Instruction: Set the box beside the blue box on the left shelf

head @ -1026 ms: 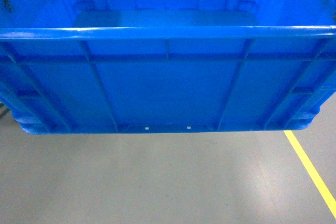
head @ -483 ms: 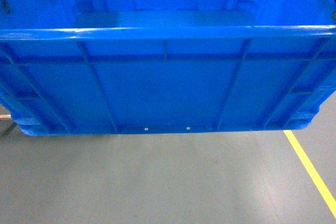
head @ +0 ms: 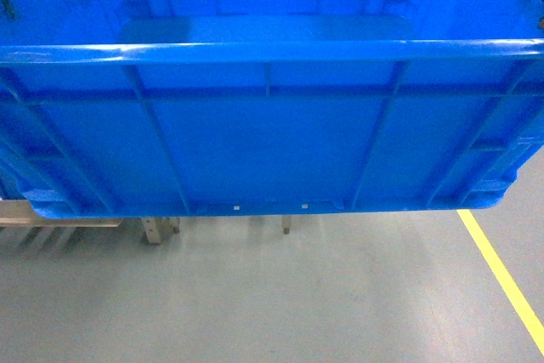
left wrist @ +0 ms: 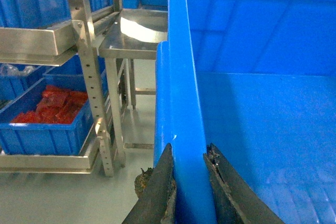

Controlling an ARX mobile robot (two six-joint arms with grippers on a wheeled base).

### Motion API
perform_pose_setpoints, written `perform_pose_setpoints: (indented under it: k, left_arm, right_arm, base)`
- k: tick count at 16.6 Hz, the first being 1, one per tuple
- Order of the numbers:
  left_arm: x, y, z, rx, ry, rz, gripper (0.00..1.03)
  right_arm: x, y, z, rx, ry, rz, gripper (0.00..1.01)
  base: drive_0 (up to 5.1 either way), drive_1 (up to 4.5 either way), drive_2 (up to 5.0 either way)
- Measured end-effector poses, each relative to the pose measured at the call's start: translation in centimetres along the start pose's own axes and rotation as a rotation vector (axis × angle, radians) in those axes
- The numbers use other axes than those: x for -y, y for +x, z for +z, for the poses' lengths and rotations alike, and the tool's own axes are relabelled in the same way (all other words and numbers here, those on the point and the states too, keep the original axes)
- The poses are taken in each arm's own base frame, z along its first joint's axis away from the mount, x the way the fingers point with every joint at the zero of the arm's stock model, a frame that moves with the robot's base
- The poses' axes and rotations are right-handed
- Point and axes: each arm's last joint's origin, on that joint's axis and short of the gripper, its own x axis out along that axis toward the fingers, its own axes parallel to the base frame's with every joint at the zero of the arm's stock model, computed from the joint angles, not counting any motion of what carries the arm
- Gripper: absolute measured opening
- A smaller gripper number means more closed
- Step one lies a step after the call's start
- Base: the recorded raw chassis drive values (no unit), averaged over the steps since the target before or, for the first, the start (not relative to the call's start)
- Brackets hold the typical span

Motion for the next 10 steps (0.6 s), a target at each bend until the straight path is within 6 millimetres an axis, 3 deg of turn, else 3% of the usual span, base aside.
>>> perform_pose_setpoints:
  k: [6,9,10]
  left_arm:
    - [0.03,0.00,-0.02,-0.002,0.001,-0.001,0.10]
    - [-0.01,0.00,0.02,0.002,0.000,0.000,0.10]
    - [0.00,0.01,-0.02,0.000,-0.001,0.000,0.10]
  right_arm:
    - [0.02,0.00,-0.06,-0.005,0.001,-0.001,0.10]
    - [-0.01,0.10,-0.08,-0.003,-0.001,0.002,0.10]
    - [0.01,0.11,-0.09,-0.002,-0.001,0.001,0.10]
  base:
    - [0.0,4.35,-4.3]
    - [0.0,0.00,0.0]
    - [-4.9,2.43,2.4]
